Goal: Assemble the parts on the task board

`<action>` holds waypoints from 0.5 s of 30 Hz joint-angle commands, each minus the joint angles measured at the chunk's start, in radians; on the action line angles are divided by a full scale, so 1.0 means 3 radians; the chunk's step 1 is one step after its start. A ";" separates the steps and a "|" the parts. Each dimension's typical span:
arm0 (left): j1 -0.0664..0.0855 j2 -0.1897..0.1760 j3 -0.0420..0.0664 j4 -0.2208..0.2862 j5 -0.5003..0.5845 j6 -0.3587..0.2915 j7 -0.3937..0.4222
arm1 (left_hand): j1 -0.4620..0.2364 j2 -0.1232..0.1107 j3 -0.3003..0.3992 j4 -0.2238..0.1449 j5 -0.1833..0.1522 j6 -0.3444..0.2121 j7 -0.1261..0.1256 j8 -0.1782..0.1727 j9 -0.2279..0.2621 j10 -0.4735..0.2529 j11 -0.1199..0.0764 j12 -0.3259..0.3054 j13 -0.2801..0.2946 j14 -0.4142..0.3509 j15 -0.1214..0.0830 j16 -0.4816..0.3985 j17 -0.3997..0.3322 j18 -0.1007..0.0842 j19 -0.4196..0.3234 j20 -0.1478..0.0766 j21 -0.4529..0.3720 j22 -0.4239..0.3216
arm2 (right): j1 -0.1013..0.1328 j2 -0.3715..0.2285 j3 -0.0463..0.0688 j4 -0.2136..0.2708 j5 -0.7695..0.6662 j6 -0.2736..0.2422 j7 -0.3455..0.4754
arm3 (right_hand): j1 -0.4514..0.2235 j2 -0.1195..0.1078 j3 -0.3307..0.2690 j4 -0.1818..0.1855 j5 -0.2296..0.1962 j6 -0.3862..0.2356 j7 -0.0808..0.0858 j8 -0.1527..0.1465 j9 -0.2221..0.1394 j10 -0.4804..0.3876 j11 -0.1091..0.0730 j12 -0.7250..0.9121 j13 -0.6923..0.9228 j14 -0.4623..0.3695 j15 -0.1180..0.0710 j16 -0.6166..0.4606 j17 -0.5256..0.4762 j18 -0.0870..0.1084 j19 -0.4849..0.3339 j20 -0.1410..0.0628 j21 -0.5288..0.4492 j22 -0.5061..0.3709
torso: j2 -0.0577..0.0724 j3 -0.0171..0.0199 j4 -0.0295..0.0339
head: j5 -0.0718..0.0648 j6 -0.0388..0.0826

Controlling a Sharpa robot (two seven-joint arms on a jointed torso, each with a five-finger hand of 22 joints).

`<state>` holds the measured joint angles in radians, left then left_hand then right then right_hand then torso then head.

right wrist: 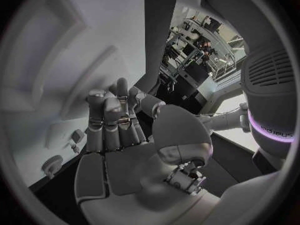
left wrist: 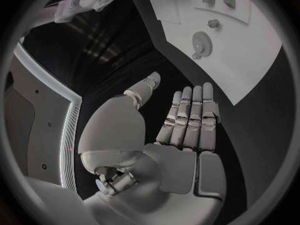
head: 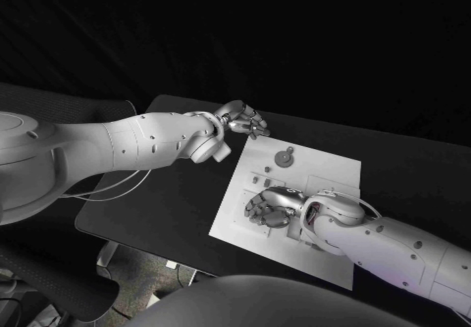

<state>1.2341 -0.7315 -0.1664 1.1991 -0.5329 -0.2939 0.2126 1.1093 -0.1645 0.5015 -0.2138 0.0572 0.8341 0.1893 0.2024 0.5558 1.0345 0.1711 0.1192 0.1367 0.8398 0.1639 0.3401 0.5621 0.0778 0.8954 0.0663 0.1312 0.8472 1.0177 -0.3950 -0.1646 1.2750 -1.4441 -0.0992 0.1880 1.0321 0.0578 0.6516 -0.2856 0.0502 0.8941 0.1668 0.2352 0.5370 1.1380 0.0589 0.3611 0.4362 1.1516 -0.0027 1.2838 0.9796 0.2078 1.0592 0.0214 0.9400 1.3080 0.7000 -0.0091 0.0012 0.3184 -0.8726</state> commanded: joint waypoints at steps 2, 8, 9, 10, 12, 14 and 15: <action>0.0006 0.0003 0.0003 0.0008 -0.0001 -0.0006 0.0018 | 0.0015 0.0027 0.0007 0.0005 -0.0007 -0.0005 0.0020 0.0020 -0.0004 0.0033 -0.0002 -0.0016 -0.0004 -0.0001 0.0009 -0.0013 0.0006 0.0069 -0.0015 -0.0001 -0.0018 0.0004 | -0.0051 -0.0009 -0.0044 -0.0062 -0.0095 0.0290 -0.0233 | 0.0048 0.0000 0.0020 -0.0006 0.0008 -0.0016 0.0022 -0.0014 0.0001 -0.0207 0.0187 -0.0720 -0.0026 -0.0028 0.0024 0.0021 -0.0009 0.0180 -0.0063 -0.0027 -0.0013 0.0052 | 0.0000 0.0002 0.0000 | -0.0001 0.0000; 0.0006 0.0003 0.0003 0.0007 -0.0001 -0.0006 0.0018 | 0.0015 0.0027 0.0007 0.0005 -0.0007 -0.0005 0.0020 0.0020 -0.0005 0.0034 -0.0002 -0.0017 -0.0004 -0.0001 0.0009 -0.0013 0.0006 0.0069 -0.0015 -0.0001 -0.0018 0.0004 | -0.0051 -0.0010 -0.0044 -0.0059 -0.0029 0.0313 -0.0201 | 0.0055 -0.0004 0.0019 -0.0007 0.0008 -0.0033 0.0027 -0.0018 -0.0001 -0.0214 0.0193 -0.0740 -0.0048 -0.0037 0.0030 0.0023 -0.0018 0.0180 -0.0070 -0.0023 -0.0016 0.0051 | 0.0000 0.0003 0.0000 | -0.0002 0.0000; 0.0006 0.0003 0.0003 0.0006 -0.0001 -0.0005 0.0018 | 0.0015 0.0027 0.0007 0.0006 -0.0007 -0.0005 0.0020 0.0020 -0.0005 0.0034 -0.0002 -0.0017 -0.0004 -0.0001 0.0009 -0.0013 0.0006 0.0069 -0.0015 0.0000 -0.0018 0.0004 | -0.0051 -0.0010 -0.0044 -0.0057 -0.0009 0.0307 -0.0194 | 0.0060 0.0000 0.0021 -0.0008 0.0008 -0.0034 0.0025 -0.0017 -0.0001 -0.0215 0.0193 -0.0744 -0.0052 -0.0039 0.0031 0.0023 -0.0020 0.0180 -0.0071 -0.0022 -0.0017 0.0051 | 0.0000 0.0003 -0.0001 | -0.0003 0.0000; 0.0006 0.0003 0.0003 0.0006 -0.0001 -0.0006 0.0018 | 0.0015 0.0027 0.0007 0.0006 -0.0007 -0.0005 0.0020 0.0020 -0.0005 0.0034 -0.0002 -0.0018 -0.0004 -0.0001 0.0009 -0.0013 0.0007 0.0069 -0.0015 0.0000 -0.0018 0.0005 | -0.0051 -0.0009 -0.0044 -0.0054 0.0002 0.0294 -0.0185 | 0.0066 0.0007 0.0025 -0.0008 0.0009 -0.0035 0.0023 -0.0016 -0.0001 -0.0214 0.0193 -0.0747 -0.0057 -0.0041 0.0030 0.0024 -0.0022 0.0180 -0.0072 -0.0022 -0.0017 0.0051 | 0.0001 0.0003 -0.0001 | -0.0003 0.0000; 0.0006 0.0004 0.0003 0.0005 -0.0001 -0.0006 0.0018 | 0.0015 0.0027 0.0007 0.0006 -0.0007 -0.0005 0.0020 0.0021 -0.0005 0.0034 -0.0002 -0.0018 -0.0004 -0.0001 0.0009 -0.0013 0.0007 0.0069 -0.0015 0.0000 -0.0018 0.0005 | -0.0051 -0.0008 -0.0044 -0.0049 0.0029 0.0272 -0.0171 | 0.0072 0.0015 0.0028 -0.0008 0.0009 -0.0036 0.0021 -0.0015 0.0000 -0.0213 0.0192 -0.0751 -0.0062 -0.0041 0.0030 0.0025 -0.0025 0.0180 -0.0073 -0.0021 -0.0018 0.0051 | 0.0001 0.0004 -0.0002 | -0.0005 0.0000; 0.0006 0.0005 0.0003 0.0005 -0.0001 -0.0005 0.0018 | 0.0015 0.0027 0.0007 0.0006 -0.0007 -0.0005 0.0020 0.0021 -0.0005 0.0035 -0.0002 -0.0018 -0.0004 -0.0001 0.0009 -0.0013 0.0007 0.0069 -0.0015 0.0000 -0.0018 0.0005 | -0.0051 -0.0010 -0.0044 -0.0046 0.0061 0.0263 -0.0161 | 0.0074 0.0018 0.0028 -0.0007 0.0008 -0.0036 0.0020 -0.0014 0.0000 -0.0214 0.0192 -0.0754 -0.0066 -0.0041 0.0029 0.0027 -0.0026 0.0180 -0.0073 -0.0021 -0.0017 0.0051 | 0.0001 0.0005 -0.0001 | -0.0007 0.0000; 0.0006 0.0005 0.0003 0.0005 -0.0001 -0.0007 0.0018 | 0.0015 0.0027 0.0007 0.0006 -0.0007 -0.0005 0.0020 0.0021 -0.0005 0.0035 -0.0002 -0.0018 -0.0004 -0.0001 0.0009 -0.0014 0.0007 0.0069 -0.0015 0.0000 -0.0018 0.0005 | -0.0051 -0.0012 -0.0044 -0.0044 0.0070 0.0252 -0.0150 | 0.0074 0.0018 0.0028 -0.0007 0.0008 -0.0038 0.0019 -0.0014 0.0000 -0.0216 0.0192 -0.0758 -0.0070 -0.0040 0.0029 0.0028 -0.0028 0.0180 -0.0072 -0.0020 -0.0017 0.0051 | 0.0001 0.0005 0.0000 | -0.0008 0.0000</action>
<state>1.2345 -0.7317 -0.1665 1.1986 -0.5329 -0.2939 0.2121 1.1093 -0.1645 0.5016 -0.2138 0.0572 0.8341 0.1893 0.2024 0.5559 1.0380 0.1676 0.1192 0.1368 0.8398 0.1639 0.3401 0.5629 0.0911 0.8954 0.0664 0.1312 0.8470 1.0192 -0.3963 -0.1638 1.2751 -1.4274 -0.0857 0.1910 1.0455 0.0632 0.6544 -0.2884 0.0503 0.8844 0.1660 0.2345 0.5343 1.1270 0.0695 0.3610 0.4158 1.1432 0.0056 1.2876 0.9720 0.2077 1.0505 0.0230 0.9400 1.3080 0.7000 -0.0078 0.0010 0.3168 -0.8726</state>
